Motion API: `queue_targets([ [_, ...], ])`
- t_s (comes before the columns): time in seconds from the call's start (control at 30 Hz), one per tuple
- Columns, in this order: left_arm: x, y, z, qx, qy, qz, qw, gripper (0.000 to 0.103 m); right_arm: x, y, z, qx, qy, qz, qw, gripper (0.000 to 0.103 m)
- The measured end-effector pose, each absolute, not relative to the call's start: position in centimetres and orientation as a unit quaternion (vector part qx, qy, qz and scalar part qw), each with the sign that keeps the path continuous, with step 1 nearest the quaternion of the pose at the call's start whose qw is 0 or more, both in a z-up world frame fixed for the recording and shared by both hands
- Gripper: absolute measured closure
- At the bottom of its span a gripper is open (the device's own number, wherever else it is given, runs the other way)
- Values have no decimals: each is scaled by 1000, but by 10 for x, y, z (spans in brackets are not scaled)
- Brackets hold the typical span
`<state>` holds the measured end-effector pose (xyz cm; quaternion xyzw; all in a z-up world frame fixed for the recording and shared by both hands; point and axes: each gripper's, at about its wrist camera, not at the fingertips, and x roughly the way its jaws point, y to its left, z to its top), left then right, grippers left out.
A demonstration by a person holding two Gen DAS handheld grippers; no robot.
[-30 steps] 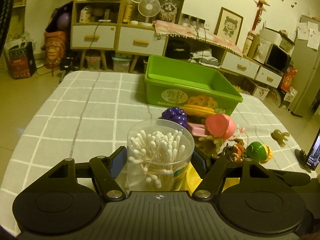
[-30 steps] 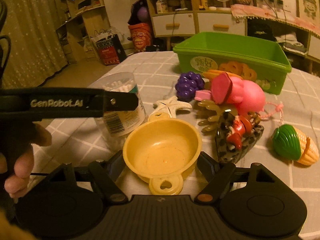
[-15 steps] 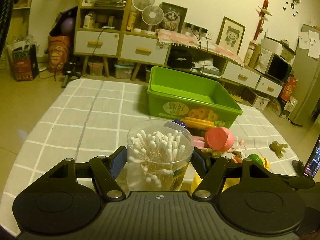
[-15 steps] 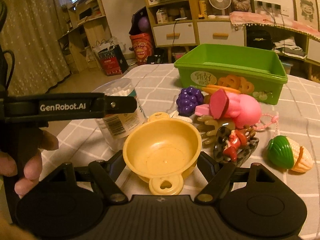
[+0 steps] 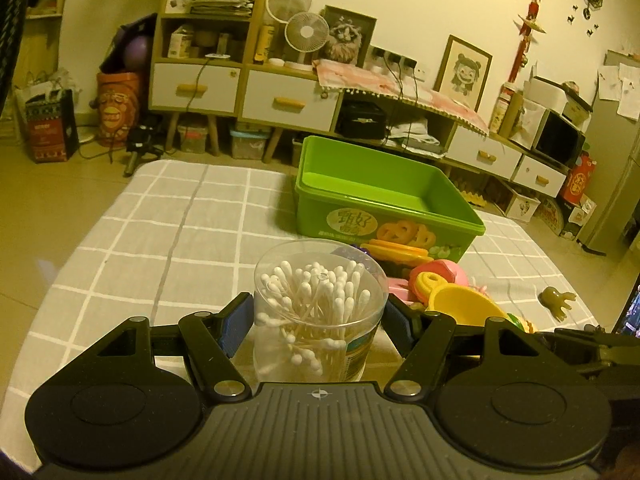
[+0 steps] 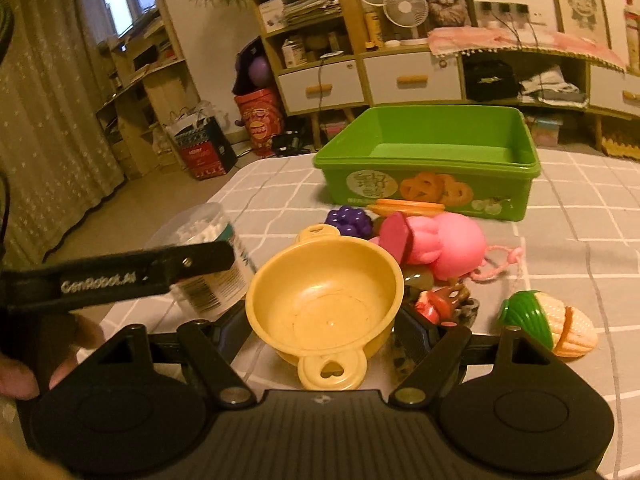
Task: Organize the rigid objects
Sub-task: 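Carry the jar with the left tool while the right tool carries the bowl toward the green bin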
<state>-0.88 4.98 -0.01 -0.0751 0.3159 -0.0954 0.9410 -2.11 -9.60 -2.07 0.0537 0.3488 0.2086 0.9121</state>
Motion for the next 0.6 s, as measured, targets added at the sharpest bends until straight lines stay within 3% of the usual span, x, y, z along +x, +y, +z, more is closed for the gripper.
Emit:
queue_targets([
  [0.6,44,20,26,-44,306,-137,941,31,46,-156,27,93,337,150,925,50],
])
